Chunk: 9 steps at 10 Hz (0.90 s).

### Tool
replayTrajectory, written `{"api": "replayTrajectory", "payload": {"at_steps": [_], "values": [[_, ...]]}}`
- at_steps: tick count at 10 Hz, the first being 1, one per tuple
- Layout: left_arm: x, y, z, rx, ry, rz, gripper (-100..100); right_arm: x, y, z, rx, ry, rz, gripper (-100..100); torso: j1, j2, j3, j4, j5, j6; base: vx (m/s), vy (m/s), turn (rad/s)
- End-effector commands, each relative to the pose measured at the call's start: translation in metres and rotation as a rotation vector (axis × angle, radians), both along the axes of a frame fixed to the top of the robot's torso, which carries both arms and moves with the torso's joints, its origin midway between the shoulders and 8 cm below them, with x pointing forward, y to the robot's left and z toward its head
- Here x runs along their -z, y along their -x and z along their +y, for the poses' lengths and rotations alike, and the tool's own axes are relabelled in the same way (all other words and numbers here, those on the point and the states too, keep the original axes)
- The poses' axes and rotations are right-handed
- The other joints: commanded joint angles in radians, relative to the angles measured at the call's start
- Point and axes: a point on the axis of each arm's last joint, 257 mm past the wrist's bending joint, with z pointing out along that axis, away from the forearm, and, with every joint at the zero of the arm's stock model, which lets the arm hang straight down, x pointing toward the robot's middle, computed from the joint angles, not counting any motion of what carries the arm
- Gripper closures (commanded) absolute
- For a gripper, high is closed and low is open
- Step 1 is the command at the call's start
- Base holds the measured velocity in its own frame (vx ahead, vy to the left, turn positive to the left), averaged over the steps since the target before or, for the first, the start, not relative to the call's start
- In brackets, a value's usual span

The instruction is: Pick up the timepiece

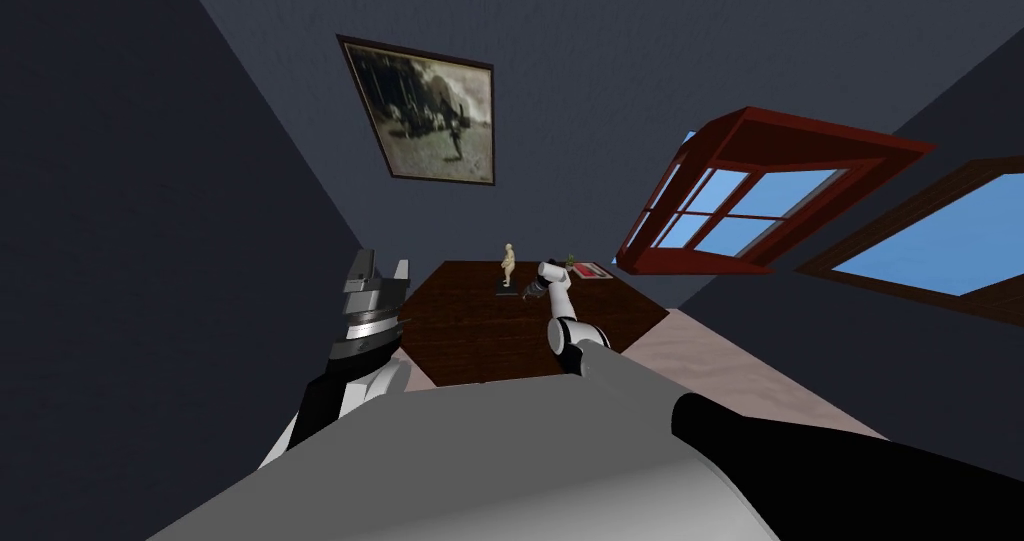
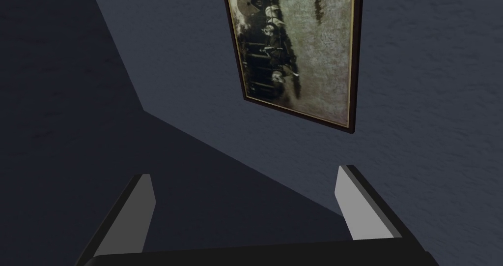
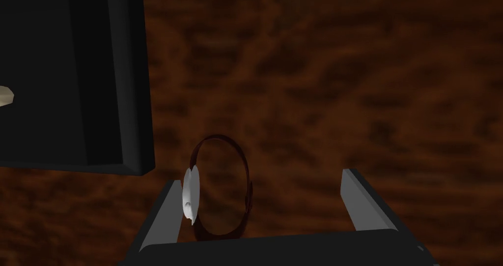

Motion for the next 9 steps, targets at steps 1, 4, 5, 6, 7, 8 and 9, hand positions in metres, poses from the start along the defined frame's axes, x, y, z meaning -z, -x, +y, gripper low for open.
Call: {"api": "replayTrajectory", "payload": {"at_steps": [1,4,5,6,7,8,9], "values": [[0.0,0.0,0.0,0.0,0.0,0.0,0,0.0032,-0.003,-0.0038,0.004,0.0,-0.002,-100,0.0,0.0,0.0,0.0,0.0,0.0,-0.01,0.017,0.017],[0.0,0.0,0.0,0.0,0.0,0.0,0,0.0058,-0.0056,-0.0077,0.008,0.001,-0.003,-100,-0.001,-0.003,-0.003,-0.003,-0.002,-0.001,-0.009,0.015,0.013],[0.0,0.0,0.0,0.0,0.0,0.0,0,0.006,-0.0062,-0.0081,0.008,0.002,-0.005,100,-0.001,-0.004,-0.004,-0.003,-0.002,-0.001,-0.001,0.005,0.017],[0.0,0.0,0.0,0.0,0.0,0.0,0,0.0054,-0.0065,-0.0058,0.005,-0.001,-0.006,100,-0.003,-0.005,-0.004,-0.004,-0.002,0.001,0.001,0.006,0.009],[0.0,0.0,0.0,0.0,0.0,0.0,0,0.0037,-0.0077,-0.0056,0.005,-0.001,-0.009,100,-0.005,-0.007,-0.006,-0.006,-0.003,0.001,0.0,0.0,0.0],[0.0,0.0,0.0,0.0,0.0,0.0,0,0.0032,-0.0081,-0.0044,0.003,-0.003,-0.011,100,-0.007,-0.008,-0.008,-0.007,-0.003,0.002,0.0,0.0,0.0],[0.0,0.0,0.0,0.0,0.0,0.0,0,0.0027,-0.0085,-0.0048,0.004,-0.002,-0.012,100,-0.008,-0.01,-0.009,-0.008,-0.004,0.002,0.0,0.0,0.0]]}}
